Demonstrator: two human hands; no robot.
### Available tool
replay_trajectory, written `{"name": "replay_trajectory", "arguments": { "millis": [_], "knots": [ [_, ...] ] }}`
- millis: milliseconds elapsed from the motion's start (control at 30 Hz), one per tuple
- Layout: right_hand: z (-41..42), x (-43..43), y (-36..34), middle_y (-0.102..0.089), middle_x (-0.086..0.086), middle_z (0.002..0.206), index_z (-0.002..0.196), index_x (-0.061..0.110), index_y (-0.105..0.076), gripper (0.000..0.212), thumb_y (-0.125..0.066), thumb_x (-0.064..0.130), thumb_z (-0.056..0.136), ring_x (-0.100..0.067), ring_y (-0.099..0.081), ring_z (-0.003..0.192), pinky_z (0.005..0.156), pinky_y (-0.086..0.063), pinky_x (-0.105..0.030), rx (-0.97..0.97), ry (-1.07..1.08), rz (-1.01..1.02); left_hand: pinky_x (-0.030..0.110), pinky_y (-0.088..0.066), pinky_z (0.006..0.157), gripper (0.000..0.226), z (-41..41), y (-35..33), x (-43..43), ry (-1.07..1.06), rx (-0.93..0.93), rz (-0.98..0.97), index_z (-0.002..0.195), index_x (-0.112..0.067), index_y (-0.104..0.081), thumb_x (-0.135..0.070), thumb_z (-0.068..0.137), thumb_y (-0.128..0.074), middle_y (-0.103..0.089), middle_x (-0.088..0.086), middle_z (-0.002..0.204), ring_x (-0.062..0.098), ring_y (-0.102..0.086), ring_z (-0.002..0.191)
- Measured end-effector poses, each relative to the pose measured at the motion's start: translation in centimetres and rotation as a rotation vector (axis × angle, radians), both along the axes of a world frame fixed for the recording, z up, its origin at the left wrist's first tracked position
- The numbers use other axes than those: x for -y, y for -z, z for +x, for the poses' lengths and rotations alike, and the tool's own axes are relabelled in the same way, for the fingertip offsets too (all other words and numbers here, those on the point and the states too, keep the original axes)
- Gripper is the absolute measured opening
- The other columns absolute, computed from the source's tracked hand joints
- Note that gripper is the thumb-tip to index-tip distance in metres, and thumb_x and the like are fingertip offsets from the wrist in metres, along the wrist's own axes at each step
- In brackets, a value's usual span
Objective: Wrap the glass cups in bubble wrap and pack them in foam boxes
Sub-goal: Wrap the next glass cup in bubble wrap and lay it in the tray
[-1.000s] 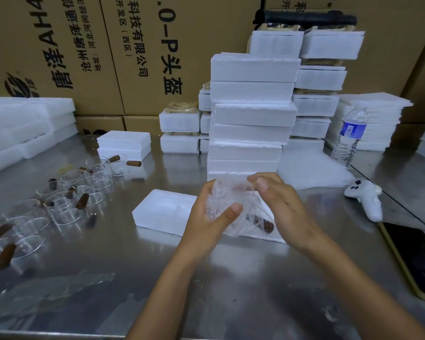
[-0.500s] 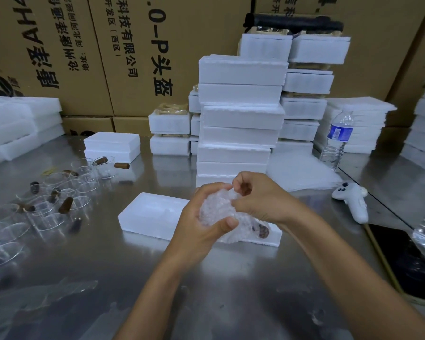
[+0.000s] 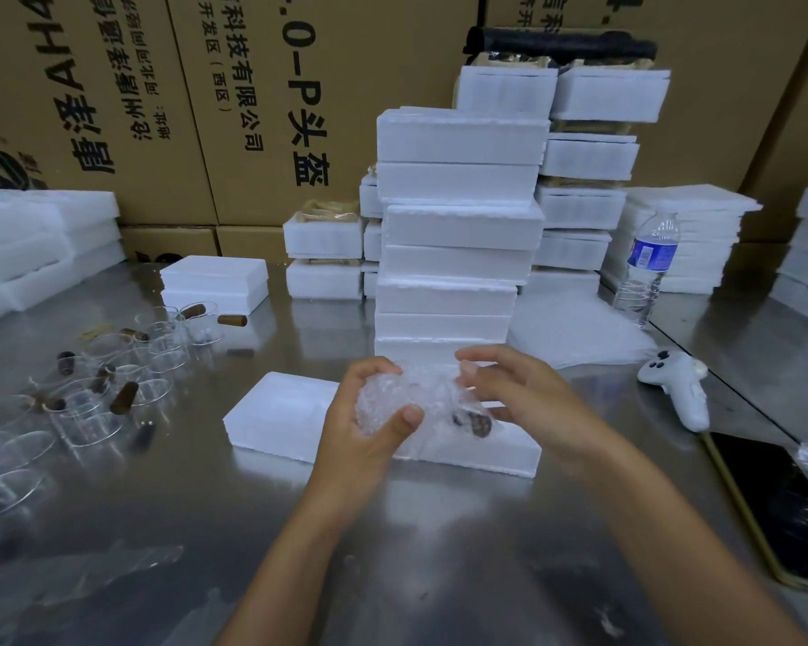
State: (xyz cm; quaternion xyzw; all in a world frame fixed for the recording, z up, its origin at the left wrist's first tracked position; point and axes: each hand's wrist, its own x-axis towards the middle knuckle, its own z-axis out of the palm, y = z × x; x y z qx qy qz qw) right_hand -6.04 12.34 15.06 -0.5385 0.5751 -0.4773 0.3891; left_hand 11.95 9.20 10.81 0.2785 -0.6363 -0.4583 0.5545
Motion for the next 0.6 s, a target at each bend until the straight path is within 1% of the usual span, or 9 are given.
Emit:
{"name": "replay_trajectory", "arguments": {
  "millis": [33,100,200,267,333,367,433,500,600],
  "knots": [
    [-0.2,-0.3,0.5,-0.071,0.017,0.088,0.098,0.035,-0.066,0.023,-0.060,0.049,0.081,0.004,-0.065,0.081,0.072,-0.047,-0.016,-0.004,0.017,-0.013,0.022,-0.054,0.075,0.051,0.0,0.1,0.2,-0.016,-0.019,-0.001,0.088,-0.050,-0.056,-0.078,0.048,-0.072,-0.061,-0.023,0.095,0.004,-0.063,0.090],
    [-0.5,-0.8,1.4,-0.070,0.015,0.086,0.097,0.031,-0.067,0.025,-0.056,0.048,0.083,-0.001,-0.067,0.079,0.070,-0.047,-0.014,0.015,0.012,-0.008,0.017,-0.053,0.074,0.050,-0.3,0.0,0.6,-0.051,-0.026,-0.001,0.090,-0.053,-0.054,-0.078,0.050,-0.070,-0.060,-0.028,0.095,-0.002,-0.062,0.089],
    [-0.7,-0.8,2.4,-0.071,0.004,0.076,0.094,0.021,-0.066,0.016,-0.058,0.034,0.089,-0.014,-0.068,0.066,0.075,-0.051,-0.024,0.067,-0.031,0.025,0.011,-0.050,0.070,0.031,-1.2,-0.2,1.2,-0.077,0.033,0.008,0.091,-0.064,-0.049,-0.061,0.066,-0.068,-0.054,-0.040,0.097,-0.011,-0.058,0.093],
    [-0.8,-0.4,2.8,-0.069,0.001,0.068,0.089,0.015,-0.064,0.011,-0.058,0.024,0.090,-0.014,-0.065,0.059,0.075,-0.052,-0.029,0.128,0.002,-0.004,0.010,-0.049,0.076,0.038,-1.7,-0.3,1.7,-0.070,0.077,0.019,0.097,-0.066,-0.048,-0.072,0.063,-0.064,-0.052,-0.041,0.103,-0.012,-0.054,0.100],
    [-0.9,0.2,3.0,-0.068,0.000,0.066,0.086,0.013,-0.062,0.009,-0.058,0.020,0.090,-0.013,-0.065,0.059,0.070,-0.051,-0.026,0.194,0.062,-0.055,0.002,-0.043,0.079,0.061,-2.2,-0.5,2.1,-0.091,0.114,0.019,0.111,-0.064,-0.041,-0.086,0.056,-0.055,-0.046,-0.039,0.117,-0.015,-0.047,0.107],
    [-1.0,0.4,2.9,-0.069,0.000,0.067,0.086,0.014,-0.061,0.008,-0.058,0.019,0.090,-0.013,-0.066,0.060,0.067,-0.051,-0.021,0.219,0.092,-0.080,-0.001,-0.041,0.076,0.067,-2.5,-0.6,2.4,-0.098,0.100,0.044,0.119,-0.061,-0.036,-0.083,0.059,-0.054,-0.043,-0.035,0.122,-0.017,-0.046,0.106],
    [-1.1,1.1,2.9,-0.070,0.000,0.067,0.086,0.016,-0.061,0.007,-0.058,0.019,0.091,-0.013,-0.068,0.062,0.063,-0.051,-0.016,0.242,0.142,-0.125,-0.002,-0.041,0.067,0.075,-3.0,-0.5,3.0,-0.121,0.041,0.117,0.130,-0.051,-0.029,-0.068,0.063,-0.057,-0.043,-0.033,0.117,-0.016,-0.050,0.099],
    [-1.1,1.8,3.1,-0.072,0.001,0.068,0.086,0.016,-0.061,0.006,-0.058,0.019,0.091,-0.013,-0.069,0.063,0.061,-0.050,-0.013,0.252,0.185,-0.160,0.002,-0.038,0.068,0.078,-3.4,-0.2,3.6,-0.165,0.043,0.191,0.131,-0.043,-0.030,-0.064,0.061,-0.059,-0.044,-0.025,0.115,-0.004,-0.050,0.098],
    [-1.3,2.8,3.5,-0.072,0.002,0.069,0.087,0.016,-0.059,0.004,-0.059,0.019,0.090,-0.012,-0.069,0.063,0.060,-0.049,-0.011,0.244,0.220,-0.186,0.007,-0.036,0.070,0.074,-3.7,0.6,4.3,-0.212,0.071,0.241,0.125,-0.037,-0.037,-0.064,0.059,-0.060,-0.047,-0.014,0.122,-0.002,-0.051,0.096]
  ]
}}
